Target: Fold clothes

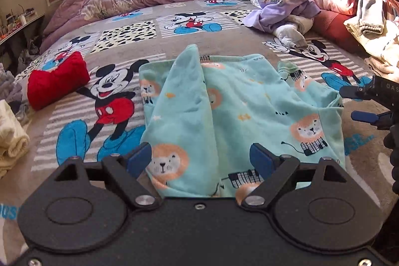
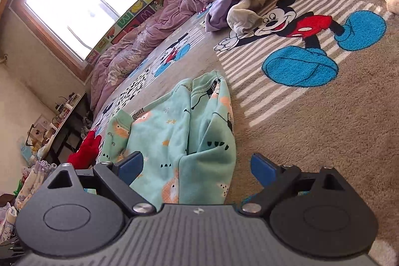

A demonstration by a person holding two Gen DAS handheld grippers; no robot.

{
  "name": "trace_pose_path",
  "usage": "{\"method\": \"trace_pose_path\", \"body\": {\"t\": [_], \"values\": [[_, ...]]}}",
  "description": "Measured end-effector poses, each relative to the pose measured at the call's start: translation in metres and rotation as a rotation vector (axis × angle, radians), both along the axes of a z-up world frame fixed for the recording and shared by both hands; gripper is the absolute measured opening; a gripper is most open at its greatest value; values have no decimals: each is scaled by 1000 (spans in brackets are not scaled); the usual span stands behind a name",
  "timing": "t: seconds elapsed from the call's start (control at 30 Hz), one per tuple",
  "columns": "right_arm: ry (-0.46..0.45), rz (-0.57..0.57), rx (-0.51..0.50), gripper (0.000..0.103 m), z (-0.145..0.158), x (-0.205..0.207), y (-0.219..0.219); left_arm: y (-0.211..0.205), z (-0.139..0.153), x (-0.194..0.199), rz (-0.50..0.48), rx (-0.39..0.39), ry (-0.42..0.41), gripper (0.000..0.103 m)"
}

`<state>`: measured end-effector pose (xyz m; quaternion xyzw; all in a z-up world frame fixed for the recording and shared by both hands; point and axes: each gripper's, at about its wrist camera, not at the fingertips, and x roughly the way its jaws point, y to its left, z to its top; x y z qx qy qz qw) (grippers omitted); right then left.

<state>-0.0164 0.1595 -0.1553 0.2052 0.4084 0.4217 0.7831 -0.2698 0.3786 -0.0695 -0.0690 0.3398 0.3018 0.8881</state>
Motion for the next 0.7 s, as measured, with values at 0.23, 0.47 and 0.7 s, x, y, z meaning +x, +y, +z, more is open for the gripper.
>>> {"method": "trace_pose_path", "body": {"t": [0.23, 0.47, 0.7], "values": [[82, 36, 104, 93, -32, 40, 7, 45, -1, 78, 27, 74, 27, 86], [-10, 65, 78, 100, -33, 30, 19, 88, -14, 129, 65, 80, 101, 40], [-79, 99, 33, 102, -28, 23, 31, 115, 0, 86, 156, 6, -2, 4]]}}
